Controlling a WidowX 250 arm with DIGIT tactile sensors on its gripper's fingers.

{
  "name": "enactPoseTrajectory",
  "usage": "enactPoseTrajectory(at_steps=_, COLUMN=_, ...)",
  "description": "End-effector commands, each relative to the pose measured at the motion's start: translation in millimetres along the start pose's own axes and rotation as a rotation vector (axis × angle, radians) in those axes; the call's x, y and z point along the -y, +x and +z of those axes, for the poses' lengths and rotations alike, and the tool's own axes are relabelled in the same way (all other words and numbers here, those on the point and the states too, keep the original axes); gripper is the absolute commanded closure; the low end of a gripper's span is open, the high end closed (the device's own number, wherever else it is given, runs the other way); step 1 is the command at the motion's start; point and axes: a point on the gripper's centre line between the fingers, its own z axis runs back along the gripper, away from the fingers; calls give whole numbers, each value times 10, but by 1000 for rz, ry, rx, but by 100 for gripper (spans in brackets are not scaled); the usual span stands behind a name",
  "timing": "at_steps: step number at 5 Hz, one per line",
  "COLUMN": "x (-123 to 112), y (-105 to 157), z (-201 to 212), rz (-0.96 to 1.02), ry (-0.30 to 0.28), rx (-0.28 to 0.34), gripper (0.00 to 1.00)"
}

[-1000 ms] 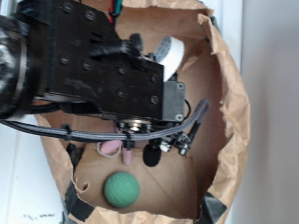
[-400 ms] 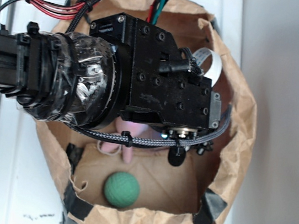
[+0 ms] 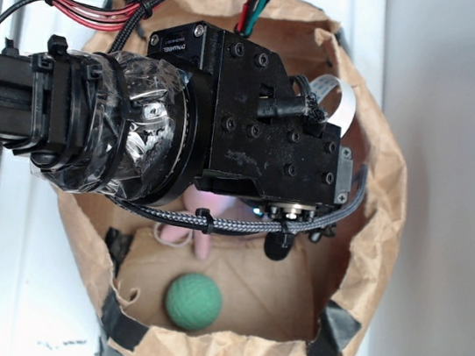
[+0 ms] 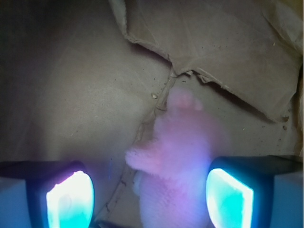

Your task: Grab the pink bunny.

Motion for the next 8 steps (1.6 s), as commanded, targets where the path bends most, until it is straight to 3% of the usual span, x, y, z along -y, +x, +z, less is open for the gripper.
enactPoseTrajectory(at_steps=1, x=-103, y=237, z=332, rz=-2, ry=-66, rx=34, gripper=0)
enactPoseTrajectory(at_steps=8, x=-15, y=134, z=268, rz=-72, ry=-2, rx=32, gripper=0)
